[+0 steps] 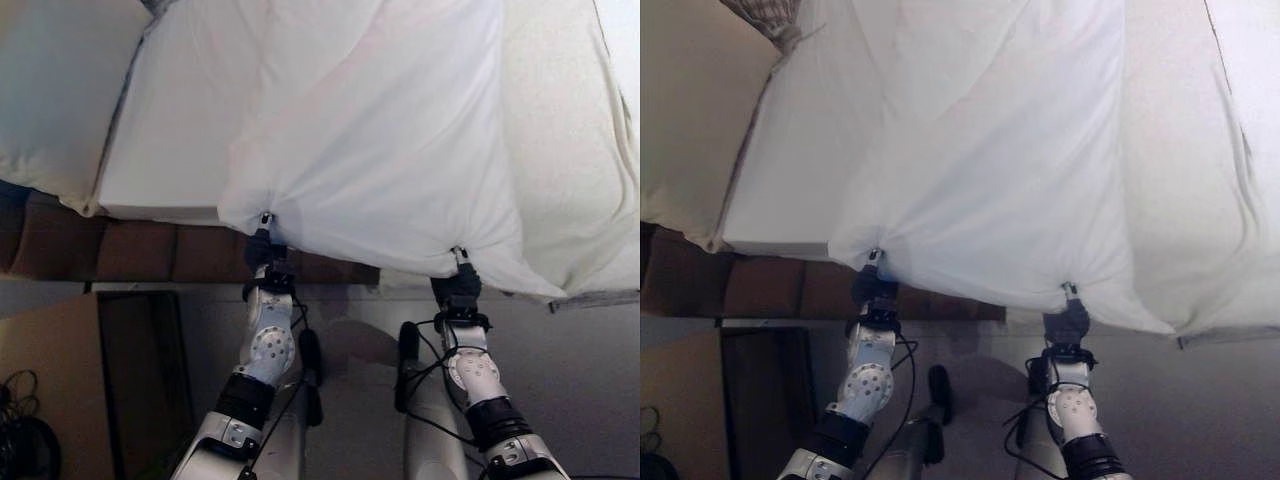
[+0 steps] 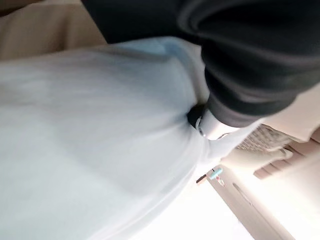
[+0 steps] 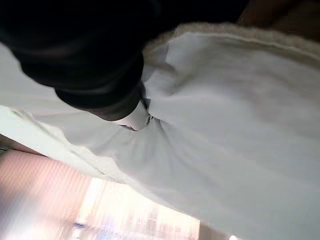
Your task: Make the bed
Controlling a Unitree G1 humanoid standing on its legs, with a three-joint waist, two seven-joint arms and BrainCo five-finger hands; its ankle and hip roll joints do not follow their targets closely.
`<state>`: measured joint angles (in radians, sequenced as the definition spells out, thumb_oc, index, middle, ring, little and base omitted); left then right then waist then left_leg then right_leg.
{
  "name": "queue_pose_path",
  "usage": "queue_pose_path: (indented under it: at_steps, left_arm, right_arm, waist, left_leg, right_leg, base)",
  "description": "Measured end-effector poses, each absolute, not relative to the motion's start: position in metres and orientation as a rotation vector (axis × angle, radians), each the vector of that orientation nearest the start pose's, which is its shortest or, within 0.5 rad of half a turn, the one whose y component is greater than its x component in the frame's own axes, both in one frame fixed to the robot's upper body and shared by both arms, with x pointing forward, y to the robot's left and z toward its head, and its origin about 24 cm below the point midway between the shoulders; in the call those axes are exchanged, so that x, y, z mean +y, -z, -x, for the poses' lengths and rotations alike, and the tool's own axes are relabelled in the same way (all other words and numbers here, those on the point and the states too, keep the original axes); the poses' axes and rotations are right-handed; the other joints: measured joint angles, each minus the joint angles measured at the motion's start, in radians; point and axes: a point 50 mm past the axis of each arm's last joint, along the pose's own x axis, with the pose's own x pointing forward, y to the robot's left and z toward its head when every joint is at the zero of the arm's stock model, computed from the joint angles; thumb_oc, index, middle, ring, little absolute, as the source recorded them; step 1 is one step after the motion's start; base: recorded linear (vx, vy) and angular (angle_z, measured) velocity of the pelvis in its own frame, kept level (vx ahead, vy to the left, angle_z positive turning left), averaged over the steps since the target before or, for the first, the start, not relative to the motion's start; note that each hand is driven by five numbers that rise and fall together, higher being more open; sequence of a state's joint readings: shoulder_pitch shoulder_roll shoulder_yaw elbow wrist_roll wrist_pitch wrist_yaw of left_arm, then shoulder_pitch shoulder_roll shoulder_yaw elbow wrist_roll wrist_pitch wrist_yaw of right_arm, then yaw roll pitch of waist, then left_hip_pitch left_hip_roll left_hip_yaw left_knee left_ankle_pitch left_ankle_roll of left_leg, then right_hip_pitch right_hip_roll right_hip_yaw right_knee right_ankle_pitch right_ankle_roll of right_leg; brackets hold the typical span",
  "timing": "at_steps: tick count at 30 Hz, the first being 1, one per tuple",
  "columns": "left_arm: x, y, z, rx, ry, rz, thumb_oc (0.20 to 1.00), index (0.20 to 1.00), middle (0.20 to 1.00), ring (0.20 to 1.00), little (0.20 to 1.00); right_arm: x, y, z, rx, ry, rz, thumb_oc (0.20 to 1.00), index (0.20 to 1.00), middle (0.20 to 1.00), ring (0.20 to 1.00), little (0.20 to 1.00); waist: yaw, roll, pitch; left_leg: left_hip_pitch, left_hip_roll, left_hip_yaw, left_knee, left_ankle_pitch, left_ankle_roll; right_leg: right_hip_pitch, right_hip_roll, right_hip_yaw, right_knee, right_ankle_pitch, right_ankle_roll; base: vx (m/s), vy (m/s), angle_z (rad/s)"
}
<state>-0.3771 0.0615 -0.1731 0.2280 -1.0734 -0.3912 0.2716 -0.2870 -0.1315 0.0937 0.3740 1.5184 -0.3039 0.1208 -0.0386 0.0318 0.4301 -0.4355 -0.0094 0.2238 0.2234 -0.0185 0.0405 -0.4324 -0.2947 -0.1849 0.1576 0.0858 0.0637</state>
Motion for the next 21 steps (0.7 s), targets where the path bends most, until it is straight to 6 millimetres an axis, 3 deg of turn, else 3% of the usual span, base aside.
queue_pose_path:
  at_steps: [1, 3, 4, 6, 13, 21]
  left_arm:
    - [0.132, -0.099, -0.317, -0.211, -0.141, 1.027, 0.200, 0.200, 0.200, 0.200, 0.200]
    - [0.136, -0.087, -0.317, -0.178, -0.190, 1.016, 0.200, 0.200, 0.200, 0.200, 0.200]
    - [0.139, -0.081, -0.316, -0.161, -0.224, 1.014, 0.200, 0.200, 0.200, 0.200, 0.200]
    - [0.142, -0.072, -0.316, -0.133, -0.285, 1.027, 0.200, 0.200, 0.200, 0.200, 0.200]
    - [0.148, -0.025, -0.313, 0.032, -0.554, 1.045, 0.200, 0.200, 0.200, 0.200, 0.200]
    - [0.142, 0.001, -0.314, 0.164, -0.616, 1.002, 0.200, 0.200, 0.200, 0.200, 0.200]
  right_arm:
    - [-0.169, -0.043, -0.304, -0.164, 0.074, -1.317, 0.200, 0.200, 0.200, 0.200, 0.200]
    - [-0.167, -0.039, -0.304, -0.147, 0.069, -1.289, 0.200, 0.200, 0.200, 0.200, 0.200]
    - [-0.164, -0.033, -0.305, -0.117, 0.071, -1.264, 0.200, 0.200, 0.200, 0.200, 0.200]
    - [-0.160, -0.024, -0.304, -0.076, 0.071, -1.253, 0.200, 0.200, 0.200, 0.200, 0.200]
    - [-0.153, 0.014, -0.304, 0.110, 0.115, -1.188, 0.200, 0.200, 0.200, 0.200, 0.200]
    - [-0.160, 0.036, -0.301, 0.232, 0.205, -1.106, 0.200, 0.200, 0.200, 0.200, 0.200]
  waist:
    - [-0.002, -0.001, -0.001]
    - [-0.008, -0.004, -0.001]
    - [-0.018, -0.004, -0.001]
    - [-0.028, -0.008, -0.003]
    - [-0.028, -0.019, -0.008]
    - [-0.028, -0.019, -0.008]
  left_leg:
    - [-0.003, -0.008, -0.006, -0.002, 0.002, 0.005]
    - [-0.005, -0.020, -0.013, -0.018, 0.012, 0.019]
    - [-0.003, -0.017, -0.019, -0.026, 0.018, 0.020]
    - [-0.002, -0.020, -0.020, -0.030, 0.021, 0.014]
    - [0.007, 0.024, -0.028, -0.085, 0.050, -0.026]
    - [0.027, 0.044, -0.047, -0.110, 0.064, -0.043]
  right_leg:
    - [0.014, 0.013, 0.006, -0.022, 0.003, 0.006]
    - [-0.003, 0.041, 0.083, -0.012, -0.007, 0.025]
    - [-0.028, 0.072, 0.130, 0.021, -0.035, 0.056]
    - [-0.022, 0.097, 0.137, 0.006, -0.032, 0.061]
    - [-0.002, 0.141, 0.096, -0.072, 0.006, 0.026]
    - [0.016, 0.164, 0.066, -0.074, -0.005, 0.004]
  base:
    - [0.04, 0.246, -0.15]
    - [0.01, 0.117, -0.04]
    - [-0.01, 0.043, -0.02]
    - [-0.03, 0.014, -0.05]
    - [-0.04, -0.098, -0.08]
    - [-0.01, -0.053, 0.04]
